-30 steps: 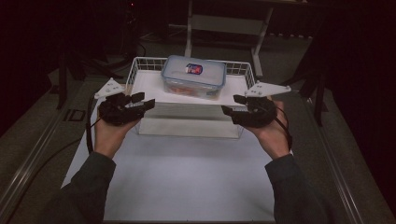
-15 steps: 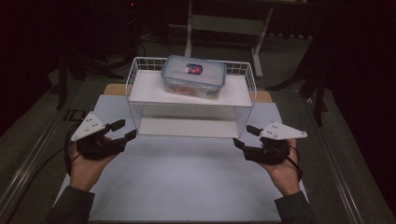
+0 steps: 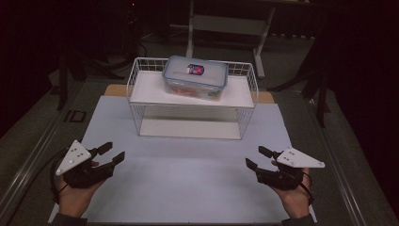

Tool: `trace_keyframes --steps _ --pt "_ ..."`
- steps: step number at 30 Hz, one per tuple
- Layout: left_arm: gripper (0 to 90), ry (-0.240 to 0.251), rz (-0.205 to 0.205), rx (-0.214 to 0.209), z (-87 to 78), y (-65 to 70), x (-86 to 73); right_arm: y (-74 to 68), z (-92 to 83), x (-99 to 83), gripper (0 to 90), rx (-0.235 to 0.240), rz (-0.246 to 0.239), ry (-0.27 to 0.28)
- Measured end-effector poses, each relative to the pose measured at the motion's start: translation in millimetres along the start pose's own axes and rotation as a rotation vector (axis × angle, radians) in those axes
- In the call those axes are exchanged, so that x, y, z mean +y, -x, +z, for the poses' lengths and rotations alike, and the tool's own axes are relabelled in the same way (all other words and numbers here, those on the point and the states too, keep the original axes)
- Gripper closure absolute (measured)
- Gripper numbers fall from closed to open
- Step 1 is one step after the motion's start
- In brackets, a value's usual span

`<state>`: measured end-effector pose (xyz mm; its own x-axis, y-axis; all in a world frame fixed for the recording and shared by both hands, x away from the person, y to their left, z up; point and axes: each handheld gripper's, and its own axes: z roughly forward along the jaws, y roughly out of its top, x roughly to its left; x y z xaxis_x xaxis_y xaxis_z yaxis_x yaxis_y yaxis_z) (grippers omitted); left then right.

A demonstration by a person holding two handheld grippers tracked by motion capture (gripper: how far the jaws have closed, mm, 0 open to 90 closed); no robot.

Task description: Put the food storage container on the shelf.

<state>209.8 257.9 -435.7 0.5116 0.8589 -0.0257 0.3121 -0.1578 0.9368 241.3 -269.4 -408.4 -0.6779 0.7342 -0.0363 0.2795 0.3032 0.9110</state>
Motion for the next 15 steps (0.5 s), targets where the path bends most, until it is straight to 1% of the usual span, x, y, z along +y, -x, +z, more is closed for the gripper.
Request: trace_keyframes --steps 4,6,7,9,10,13,15 --pt "43.7 0.000 -0.024 0.012 -5.9 -3.6 -10.4 1.7 -5.1 -14.5 36.9 -0.006 0.032 0.010" --pt "43.6 0.003 -0.028 0.017 -7.6 -4.2 -13.1 2.3 -7.2 -21.2 36.9 -0.012 0.044 0.012" --pt "43.6 0.013 -0.035 0.026 -10.7 -4.9 -19.0 2.7 -8.2 -24.2 36.8 -0.017 0.047 0.013" --pt "43.6 0.016 -0.036 0.035 -12.5 -5.4 -24.0 3.2 -10.7 -29.9 36.9 -0.021 0.063 0.019" --pt "43.6 0.016 -0.034 0.041 -12.5 -5.5 -25.4 3.4 -11.7 -32.3 36.8 -0.028 0.064 0.022" --pt "43.6 0.020 -0.042 0.042 -11.1 -6.1 -27.5 4.2 -13.3 -36.7 36.8 -0.046 0.064 0.017" --pt "43.6 0.014 -0.035 0.047 -9.5 -5.8 -28.4 4.7 -13.7 -38.0 36.8 -0.047 0.059 0.018"
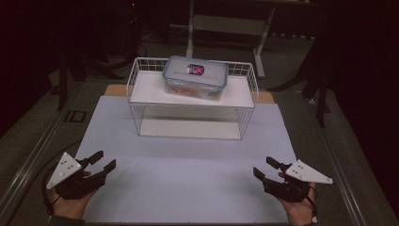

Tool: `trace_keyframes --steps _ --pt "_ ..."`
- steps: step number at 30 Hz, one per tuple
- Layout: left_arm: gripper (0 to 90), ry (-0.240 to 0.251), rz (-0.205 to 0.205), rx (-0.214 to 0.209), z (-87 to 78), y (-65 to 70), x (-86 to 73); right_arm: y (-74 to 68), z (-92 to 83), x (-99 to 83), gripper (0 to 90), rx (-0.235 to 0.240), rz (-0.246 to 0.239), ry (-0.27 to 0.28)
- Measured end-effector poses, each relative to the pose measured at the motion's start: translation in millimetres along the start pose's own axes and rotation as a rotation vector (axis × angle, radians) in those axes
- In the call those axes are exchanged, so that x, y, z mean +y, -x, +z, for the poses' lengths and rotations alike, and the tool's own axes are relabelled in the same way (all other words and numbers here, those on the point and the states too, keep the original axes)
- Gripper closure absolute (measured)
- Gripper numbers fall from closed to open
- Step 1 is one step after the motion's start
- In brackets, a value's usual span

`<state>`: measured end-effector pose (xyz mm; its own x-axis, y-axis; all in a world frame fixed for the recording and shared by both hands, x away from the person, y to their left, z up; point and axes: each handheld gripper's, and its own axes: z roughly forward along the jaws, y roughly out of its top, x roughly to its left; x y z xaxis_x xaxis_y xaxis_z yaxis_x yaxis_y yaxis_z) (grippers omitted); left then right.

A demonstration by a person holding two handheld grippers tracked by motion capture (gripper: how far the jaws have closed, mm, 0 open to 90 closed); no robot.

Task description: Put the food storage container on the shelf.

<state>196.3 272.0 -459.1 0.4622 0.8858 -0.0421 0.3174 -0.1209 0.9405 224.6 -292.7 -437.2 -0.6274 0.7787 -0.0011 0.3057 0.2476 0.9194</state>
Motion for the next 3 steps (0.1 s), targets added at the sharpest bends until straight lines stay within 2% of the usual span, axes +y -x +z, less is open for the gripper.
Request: trace_keyframes --steps 3 --pt "43.6 -0.002 0.003 0.001 1.4 -0.1 -0.9 0.3 0.4 -1.1 36.8 -0.002 -0.006 0.002"
